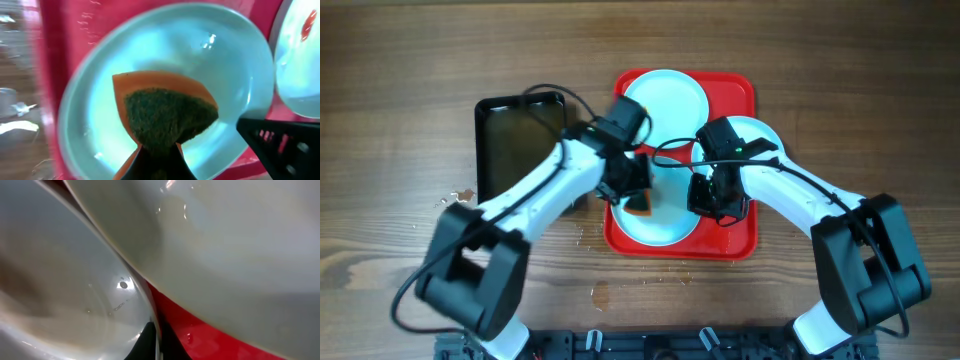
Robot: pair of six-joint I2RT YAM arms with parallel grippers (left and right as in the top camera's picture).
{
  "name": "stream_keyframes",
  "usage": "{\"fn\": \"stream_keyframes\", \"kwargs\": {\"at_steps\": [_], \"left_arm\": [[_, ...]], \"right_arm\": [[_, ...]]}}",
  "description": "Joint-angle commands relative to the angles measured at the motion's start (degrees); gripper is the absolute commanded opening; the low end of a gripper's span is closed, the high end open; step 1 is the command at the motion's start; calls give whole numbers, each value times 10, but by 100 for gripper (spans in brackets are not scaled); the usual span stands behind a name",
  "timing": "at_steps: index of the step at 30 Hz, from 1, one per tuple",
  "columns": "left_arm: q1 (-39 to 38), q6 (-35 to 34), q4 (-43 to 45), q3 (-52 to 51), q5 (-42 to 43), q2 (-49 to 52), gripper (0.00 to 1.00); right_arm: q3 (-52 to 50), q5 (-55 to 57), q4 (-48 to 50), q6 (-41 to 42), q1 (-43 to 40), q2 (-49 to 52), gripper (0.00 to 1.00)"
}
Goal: Clean dirty plates on tray and stack at the side
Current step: 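Scrub the tilted plate with the sponge in the left gripper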
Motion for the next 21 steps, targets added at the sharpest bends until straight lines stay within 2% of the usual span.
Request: {"fn": "stream_keyframes", "kwargs": {"at_steps": [1,6,9,17,21], "left_arm": [[-26,-10,28,-2,2,45,4],[-33,-10,65,-2,0,91,4],[-31,-10,53,-2,-41,107,4],[-10,-10,1,0,-313,111,4],[-10,-3,-11,18,-370,110,4]], "right_arm": [[-14,77,-13,13,0,27,4],[-14,76,-15,14,0,27,4],[-14,76,-19,14,0,27,4],[-14,76,-31,17,0,27,4],[-14,76,-35,17,0,27,4]]}}
